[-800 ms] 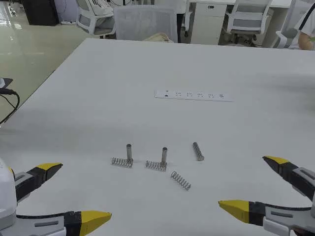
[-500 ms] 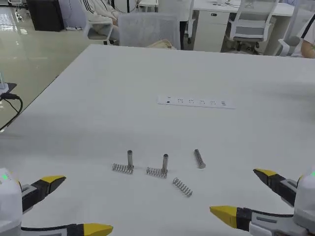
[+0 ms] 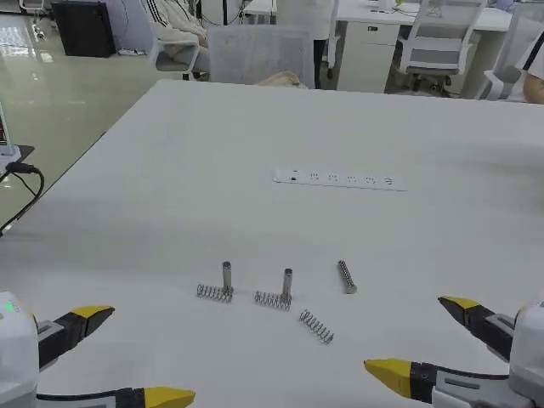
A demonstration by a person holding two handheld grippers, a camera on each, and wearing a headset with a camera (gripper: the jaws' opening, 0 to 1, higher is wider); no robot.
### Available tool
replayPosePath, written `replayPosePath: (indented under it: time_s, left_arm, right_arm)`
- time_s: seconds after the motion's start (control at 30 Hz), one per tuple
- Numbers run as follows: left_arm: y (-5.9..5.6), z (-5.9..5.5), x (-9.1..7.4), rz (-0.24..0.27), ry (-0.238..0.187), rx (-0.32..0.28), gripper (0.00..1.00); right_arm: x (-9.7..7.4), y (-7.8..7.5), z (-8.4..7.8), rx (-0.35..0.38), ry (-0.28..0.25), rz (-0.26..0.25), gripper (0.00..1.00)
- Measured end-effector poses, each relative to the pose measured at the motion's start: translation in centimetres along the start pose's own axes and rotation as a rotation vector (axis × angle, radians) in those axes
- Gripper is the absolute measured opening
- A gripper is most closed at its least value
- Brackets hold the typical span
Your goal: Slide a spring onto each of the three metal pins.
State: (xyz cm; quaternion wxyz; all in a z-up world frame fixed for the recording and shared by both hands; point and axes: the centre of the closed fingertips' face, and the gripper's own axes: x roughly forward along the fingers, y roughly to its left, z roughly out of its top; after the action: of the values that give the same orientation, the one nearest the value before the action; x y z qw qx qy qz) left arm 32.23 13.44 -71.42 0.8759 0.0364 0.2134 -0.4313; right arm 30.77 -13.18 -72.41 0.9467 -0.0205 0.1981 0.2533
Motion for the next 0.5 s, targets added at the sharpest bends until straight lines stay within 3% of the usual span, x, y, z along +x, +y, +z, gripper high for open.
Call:
replayPosePath:
  time_s: [0.5]
  left_arm:
    - [-0.04,-0.02,-0.04,0.001,-0.002,-0.001,0.93]
  right_arm:
    - [-0.19,-0.27,-0.16,0.003,0.004,-0.007,0.92]
